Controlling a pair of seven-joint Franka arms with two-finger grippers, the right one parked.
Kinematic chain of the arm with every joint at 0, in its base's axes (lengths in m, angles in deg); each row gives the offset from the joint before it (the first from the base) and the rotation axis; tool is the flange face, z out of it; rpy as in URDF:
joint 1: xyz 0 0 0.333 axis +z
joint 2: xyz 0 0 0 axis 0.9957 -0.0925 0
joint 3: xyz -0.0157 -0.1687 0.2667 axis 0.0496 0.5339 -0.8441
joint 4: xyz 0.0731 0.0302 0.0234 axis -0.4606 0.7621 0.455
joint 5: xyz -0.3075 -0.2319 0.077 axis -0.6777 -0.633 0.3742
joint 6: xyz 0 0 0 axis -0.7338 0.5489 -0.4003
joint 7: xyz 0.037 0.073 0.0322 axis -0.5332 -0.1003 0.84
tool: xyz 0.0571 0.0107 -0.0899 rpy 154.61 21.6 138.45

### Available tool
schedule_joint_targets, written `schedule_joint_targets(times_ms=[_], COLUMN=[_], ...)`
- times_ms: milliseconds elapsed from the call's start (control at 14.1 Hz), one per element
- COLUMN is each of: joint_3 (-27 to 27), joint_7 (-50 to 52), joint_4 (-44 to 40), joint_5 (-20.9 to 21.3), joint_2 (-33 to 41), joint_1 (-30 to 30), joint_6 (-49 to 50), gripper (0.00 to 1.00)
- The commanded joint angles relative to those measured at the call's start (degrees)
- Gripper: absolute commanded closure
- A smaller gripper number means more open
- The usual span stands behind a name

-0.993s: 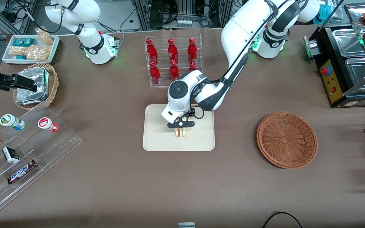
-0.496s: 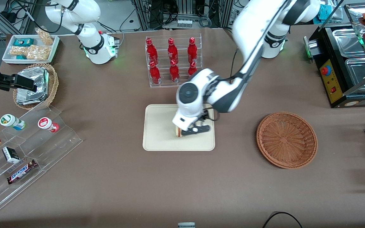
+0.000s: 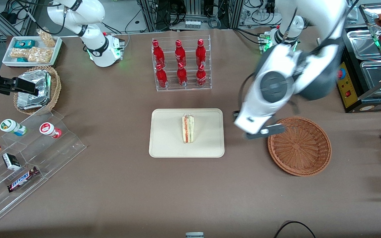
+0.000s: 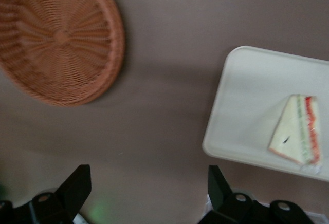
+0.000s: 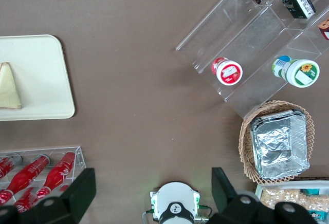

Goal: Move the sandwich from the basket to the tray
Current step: 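Open the left gripper to release the sandwich and lift away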

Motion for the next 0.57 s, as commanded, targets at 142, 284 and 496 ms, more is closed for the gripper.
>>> schedule_joint_targets(times_ms=[142,284,496], joint_3=[0.2,0.2,0.2], joint_7=[-14.1,-21.0,-27.3], joint_4=[2.9,2.9,2.2], joint_5=[-0.4,0.1,0.1], joint_2=[9.5,12.1,13.9], joint_1=[10.5,15.3,19.4], joint_6=[10.8,14.6,17.3], gripper=[0.00,0.00,0.00])
